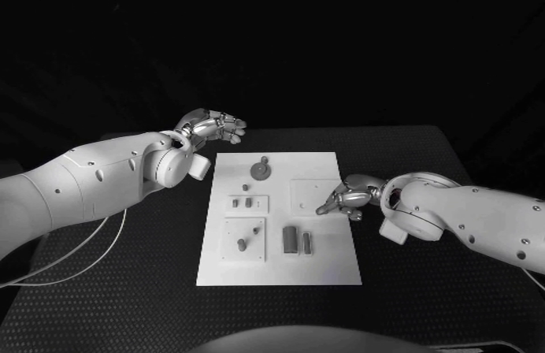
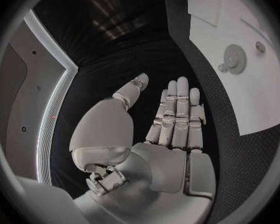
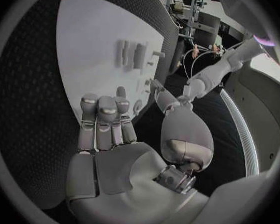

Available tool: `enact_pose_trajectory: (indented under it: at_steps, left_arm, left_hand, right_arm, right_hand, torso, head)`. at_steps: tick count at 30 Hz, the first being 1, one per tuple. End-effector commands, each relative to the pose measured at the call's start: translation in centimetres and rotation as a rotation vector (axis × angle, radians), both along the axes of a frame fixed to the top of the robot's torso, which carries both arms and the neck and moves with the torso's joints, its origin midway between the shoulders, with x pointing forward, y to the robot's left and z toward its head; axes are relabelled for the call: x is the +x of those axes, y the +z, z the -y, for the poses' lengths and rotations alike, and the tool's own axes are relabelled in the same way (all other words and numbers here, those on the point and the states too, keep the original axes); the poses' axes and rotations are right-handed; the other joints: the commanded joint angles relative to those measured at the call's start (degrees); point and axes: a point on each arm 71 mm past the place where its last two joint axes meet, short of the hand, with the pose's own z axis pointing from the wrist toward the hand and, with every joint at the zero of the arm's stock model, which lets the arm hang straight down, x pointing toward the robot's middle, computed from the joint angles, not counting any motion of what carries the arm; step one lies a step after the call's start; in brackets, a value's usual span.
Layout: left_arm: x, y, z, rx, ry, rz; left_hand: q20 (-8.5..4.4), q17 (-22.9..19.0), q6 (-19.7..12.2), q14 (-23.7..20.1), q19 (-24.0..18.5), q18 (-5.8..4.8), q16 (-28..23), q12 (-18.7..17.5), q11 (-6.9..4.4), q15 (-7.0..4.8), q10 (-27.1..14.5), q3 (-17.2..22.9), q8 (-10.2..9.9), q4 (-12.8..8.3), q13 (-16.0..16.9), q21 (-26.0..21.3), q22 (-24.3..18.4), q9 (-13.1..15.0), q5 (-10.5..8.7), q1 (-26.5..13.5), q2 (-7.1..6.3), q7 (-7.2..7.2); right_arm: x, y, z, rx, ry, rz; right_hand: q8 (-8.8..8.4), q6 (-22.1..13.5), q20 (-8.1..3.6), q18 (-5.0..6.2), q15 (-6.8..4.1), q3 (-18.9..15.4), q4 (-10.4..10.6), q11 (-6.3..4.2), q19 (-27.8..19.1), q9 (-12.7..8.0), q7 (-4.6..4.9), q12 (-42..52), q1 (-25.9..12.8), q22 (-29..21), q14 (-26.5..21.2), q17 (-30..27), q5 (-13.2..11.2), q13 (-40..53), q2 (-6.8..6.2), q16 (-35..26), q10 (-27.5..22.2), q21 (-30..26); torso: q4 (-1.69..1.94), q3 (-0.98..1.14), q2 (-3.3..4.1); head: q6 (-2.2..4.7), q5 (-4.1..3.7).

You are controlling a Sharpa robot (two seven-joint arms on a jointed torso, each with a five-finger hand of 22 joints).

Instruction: Assemble the parts on the task board

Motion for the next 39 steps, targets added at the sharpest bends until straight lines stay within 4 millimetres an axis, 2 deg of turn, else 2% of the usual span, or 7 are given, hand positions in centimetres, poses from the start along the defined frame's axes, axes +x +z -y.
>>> enact_pose_trajectory:
  at_steps: [1, 16, 27, 28, 35, 36, 39]
  left_arm:
    - [0.2, 0.2, -0.1, -0.033, 0.008, 0.017]
    - [1.7, 0.4, -0.2, -0.111, 0.055, 0.025]
    - [2.0, 0.3, 0.0, -0.138, 0.058, 0.018]
    - [2.0, 0.1, -0.2, -0.101, 0.074, 0.01]
    - [1.2, -0.2, 0.5, -0.112, 0.092, 0.02]
    - [1.0, -0.3, 0.8, -0.116, 0.097, 0.023]
    - [0.2, -0.6, 1.5, -0.127, 0.116, 0.033]
  left_hand:
    - [0.36, 0.11, 0.43, -0.39, -0.32, 0.33, -0.69, -0.15, -0.22, 0.57, 0.41, -0.1, 0.55, 0.31, -0.09, -0.42, 1.1, 0.03, -0.21, -0.4, 0.35, -0.7]
    - [3.0, -0.85, -1.64, -11.1, -6.39, -0.43, -9.53, -3.27, -0.89, 2.87, -3.61, -0.7, -0.31, 0.29, -2.36, -5.44, 0.16, -1.24, -5.33, -1.23, 0.31, -2.33]
    - [5.93, -2.19, -7.66, -18.85, -11.75, -0.43, -13.81, -3.03, -1.63, 3.75, -13.91, -1.58, -2.52, 5.17, -6.54, -10.05, -0.72, -1.72, -6.42, -6.56, -4.45, -4.3]
    - [2.03, -28.36, -49.2, -58.45, -40.13, -0.43, -30.73, -6.86, -6.14, -3.58, -68.49, -28.01, -16.32, 12.8, -12.94, -29.27, -23.04, -28.82, -9.26, -59.1, 7.08, -9.99]
    - [2.03, -28.36, -49.2, -58.45, -40.13, -0.43, -30.73, -6.86, -6.14, -3.58, -68.49, -28.01, -16.32, 12.8, -12.94, -29.27, -33.94, -28.82, -9.26, -59.1, 7.08, -9.99]
    - [2.03, -28.36, -49.2, -58.45, -40.13, -0.43, -30.73, -6.86, -6.14, -3.58, -68.49, -28.01, -16.32, 12.8, -12.94, -29.27, -74.91, -28.82, -9.26, -59.1, 7.08, -9.99]
    - [2.03, -28.36, -49.2, -58.45, -40.13, -0.43, -30.73, -6.86, -6.14, -3.58, -68.49, -28.01, -16.32, 12.8, -12.94, -29.27, -74.91, -28.82, -9.26, -59.1, 7.08, -9.99]
  right_arm:
    - [2.6, 1.8, 0.5, 0.22, -0.026, 0.142]
    - [9.9, 2.8, 4.2, 0.539, -0.352, 0.195]
    - [10.3, 3.0, 4.5, 0.596, -0.405, 0.203]
    - [10.2, 2.8, 4.6, 0.549, -0.401, 0.196]
    - [9.6, 2.8, 4.1, 0.583, -0.417, 0.213]
    - [9.4, 2.8, 4.0, 0.592, -0.422, 0.218]
    - [8.7, 2.8, 3.5, 0.627, -0.441, 0.236]
  right_hand:
    - [0.4, -0.19, 0.61, 2.05, 0.16, -1.15, 0.18, 0.0, -1.69, 0.33, 0.37, -0.86, 2.28, -0.2, -1.67, -0.45, -0.04, -0.6, 2.5, -1.16, -1.64, -0.94]
    - [-0.06, -5.98, 11.25, -4.32, 13.08, 4.07, 0.28, 7.52, -27.77, 0.41, 2.7, -38.69, 8.15, -12.64, -23.54, -25.14, 0.35, -37.14, 6.18, -39.18, -15.74, -28.47]
    - [-0.86, -11.94, 13.85, -3.72, 13.96, -0.13, 0.19, 7.78, -29.87, -1.24, 2.63, -51.3, 8.67, -18.39, -24.41, -34.24, 0.2, -51.72, 7.18, -47.25, -12.35, -36.99]
    - [-14.4, -54.99, 2.04, -12.9, 5.63, -30.66, 16.73, -0.4, -55.92, -28.41, -6.45, -64.22, -41.69, -68.22, -71.44, -61.66, -4.19, -61.77, 9.9, -67.68, -65.25, -66.87]
    - [-14.4, -54.99, 2.04, -12.9, 5.63, -30.66, 16.73, -0.4, -55.92, -28.41, -6.45, -64.22, -41.69, -68.22, -71.44, -61.66, -4.19, -61.77, 9.9, -67.68, -65.25, -66.87]
    - [-14.4, -54.99, 2.04, -12.9, 5.63, -30.66, 16.73, -0.4, -55.92, -28.41, -6.45, -64.22, -41.69, -68.22, -71.44, -61.66, -4.19, -61.77, 9.9, -67.68, -65.25, -66.87]
    - [-14.4, -54.99, 2.04, -12.9, 5.63, -30.66, 16.73, -0.4, -55.92, -28.41, -6.45, -64.22, -41.69, -68.22, -71.44, -61.66, -4.19, -61.77, 9.9, -67.68, -65.25, -66.87]
  torso:
    - [-0.2, -0.21, -1.0]
    - [-0.56, -0.68, -3.4]
    - [-0.41, -0.17, -3.93]
    - [-0.44, -0.34, -3.89]
    - [1.1, -0.38, -5.16]
    - [1.54, -0.39, -5.52]
    - [2.9, -0.42, -6.64]
  head:
    - [1.61, -0.27]
    - [6.75, -0.6]
    - [7.91, 0.03]
    - [7.74, -0.05]
    - [8.94, -1.31]
    - [9.28, -1.67]
    - [10.34, -2.78]
